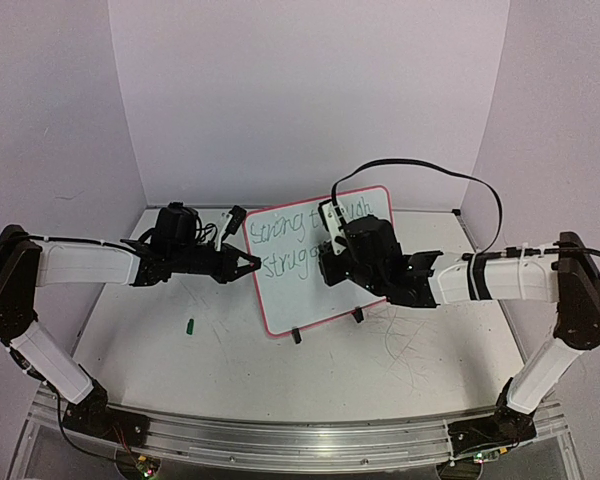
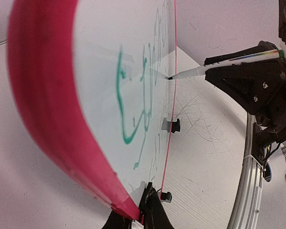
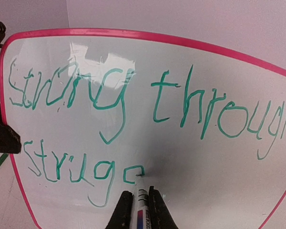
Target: Write a sentence on the whiteboard
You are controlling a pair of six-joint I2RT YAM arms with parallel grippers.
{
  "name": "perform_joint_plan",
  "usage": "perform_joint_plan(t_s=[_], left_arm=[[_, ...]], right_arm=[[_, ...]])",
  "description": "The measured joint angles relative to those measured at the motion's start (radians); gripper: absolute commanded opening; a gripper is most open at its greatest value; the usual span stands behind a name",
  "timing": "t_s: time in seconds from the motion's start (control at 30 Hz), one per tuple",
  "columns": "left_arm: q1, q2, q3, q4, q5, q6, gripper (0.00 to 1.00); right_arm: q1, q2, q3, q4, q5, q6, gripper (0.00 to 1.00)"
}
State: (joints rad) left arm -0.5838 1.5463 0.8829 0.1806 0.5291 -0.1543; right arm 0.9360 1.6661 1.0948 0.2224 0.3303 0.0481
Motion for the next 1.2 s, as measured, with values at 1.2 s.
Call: perform_joint_plan(t_s=[1.2], left_arm=[[0.0, 0.0, 0.0, -0.001, -0.001, -0.001, 0.0]], right_arm=[[0.022, 0.002, -0.064, -0.014, -0.029, 0.093, 0.0]])
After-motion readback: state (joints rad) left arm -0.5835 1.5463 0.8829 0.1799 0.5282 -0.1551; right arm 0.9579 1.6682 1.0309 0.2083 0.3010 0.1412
